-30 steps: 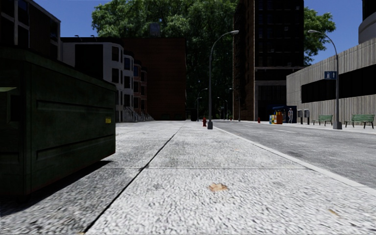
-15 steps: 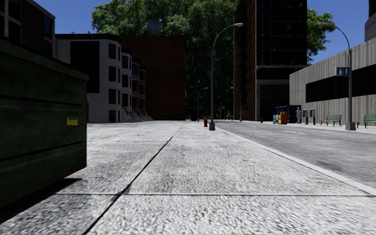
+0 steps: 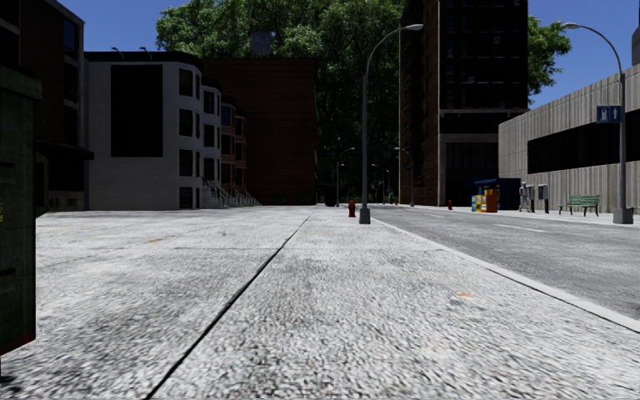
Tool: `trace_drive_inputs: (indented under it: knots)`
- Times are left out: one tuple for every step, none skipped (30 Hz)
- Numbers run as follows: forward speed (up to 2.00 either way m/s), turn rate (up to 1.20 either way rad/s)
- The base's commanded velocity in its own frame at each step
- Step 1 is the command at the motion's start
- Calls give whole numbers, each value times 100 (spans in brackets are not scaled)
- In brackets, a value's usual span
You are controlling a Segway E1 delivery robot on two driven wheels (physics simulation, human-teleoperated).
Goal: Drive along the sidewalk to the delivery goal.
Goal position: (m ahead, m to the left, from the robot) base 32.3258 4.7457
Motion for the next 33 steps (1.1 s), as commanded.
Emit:
trace_drive_inputs:
  knots:
    - [200,0]
    - [200,0]
    - [200,0]
    - [200,0]
    - [200,0]
    - [200,0]
    - [200,0]
    - [200,0]
    - [200,0]
    - [200,0]
    - [200,0]
    - [200,0]
    - [200,0]
    - [200,0]
    - [200,0]
    - [200,0]
    - [200,0]
    - [200,0]
    - [200,0]
    - [200,0]
    - [200,0]
    - [200,0]
    - [200,0]
    - [200,0]
    - [200,0]
    - [200,0]
    - [200,0]
    - [200,0]
    - [200,0]
    - [200,0]
    - [200,0]
    - [200,0]
    - [200,0]
